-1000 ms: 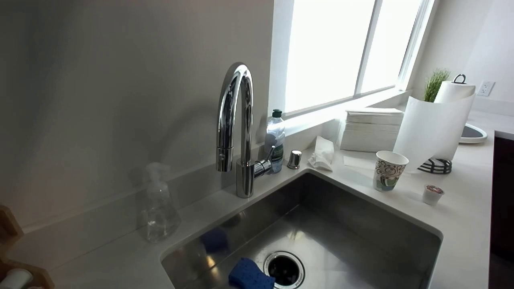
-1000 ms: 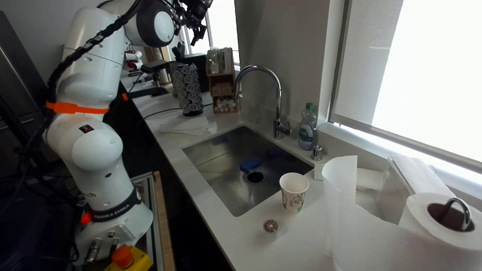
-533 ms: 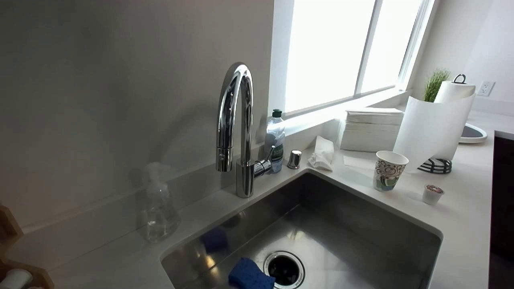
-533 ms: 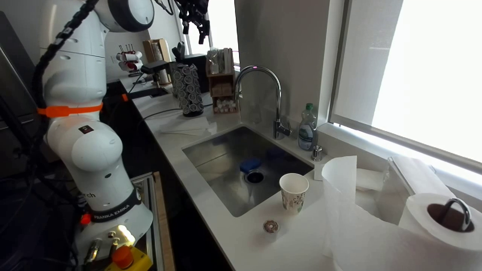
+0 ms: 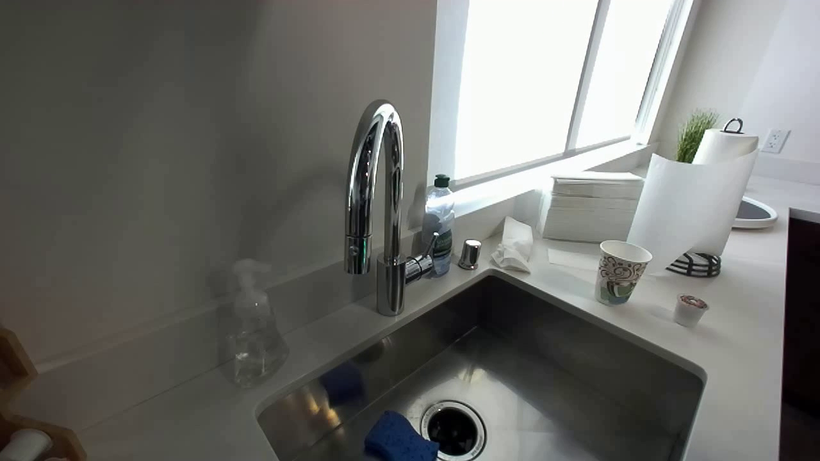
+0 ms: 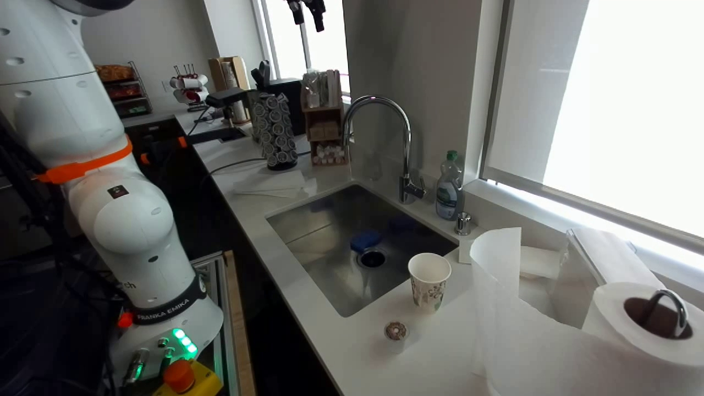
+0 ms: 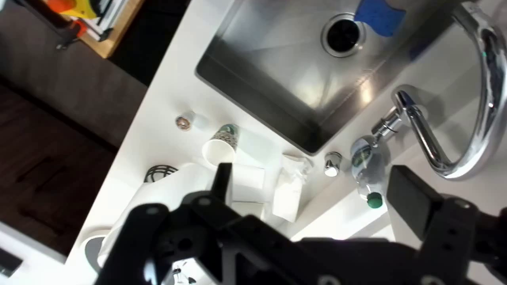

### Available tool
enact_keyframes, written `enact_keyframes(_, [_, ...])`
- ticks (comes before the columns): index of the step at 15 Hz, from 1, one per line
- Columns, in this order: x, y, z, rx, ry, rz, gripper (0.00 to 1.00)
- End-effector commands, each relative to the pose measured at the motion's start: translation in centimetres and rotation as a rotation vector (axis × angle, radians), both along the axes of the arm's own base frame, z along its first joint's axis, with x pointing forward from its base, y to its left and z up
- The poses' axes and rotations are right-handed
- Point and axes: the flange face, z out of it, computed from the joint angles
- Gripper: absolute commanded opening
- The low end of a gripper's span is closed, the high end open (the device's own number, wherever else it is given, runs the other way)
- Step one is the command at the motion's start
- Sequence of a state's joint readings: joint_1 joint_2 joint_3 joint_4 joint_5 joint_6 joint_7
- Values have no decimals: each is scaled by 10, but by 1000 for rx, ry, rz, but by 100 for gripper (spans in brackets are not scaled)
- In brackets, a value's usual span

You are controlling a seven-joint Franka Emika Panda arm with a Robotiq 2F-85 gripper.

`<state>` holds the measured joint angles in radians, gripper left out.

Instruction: Cut a piece of paper towel and move it to the left side where another piece of paper towel is

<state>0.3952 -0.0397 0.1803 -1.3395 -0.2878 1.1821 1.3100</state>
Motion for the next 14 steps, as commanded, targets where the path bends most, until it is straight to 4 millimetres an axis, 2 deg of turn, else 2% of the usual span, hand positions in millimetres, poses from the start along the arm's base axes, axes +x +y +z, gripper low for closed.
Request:
enact_keyframes(1, [-2, -44, -11, 187, -89, -62, 100])
enact_keyframes(2, [-1, -61, -20, 258, -44, -56, 100])
enact_keyframes(3, [9, -36, -2, 161, -61, -39, 100])
enact_keyframes(5, [11, -50, -3, 172, -61, -54, 100])
enact_keyframes(9, [9, -35, -3, 167, -63, -29, 100])
enact_keyframes(14, [10, -36, -3, 167, -64, -32, 100])
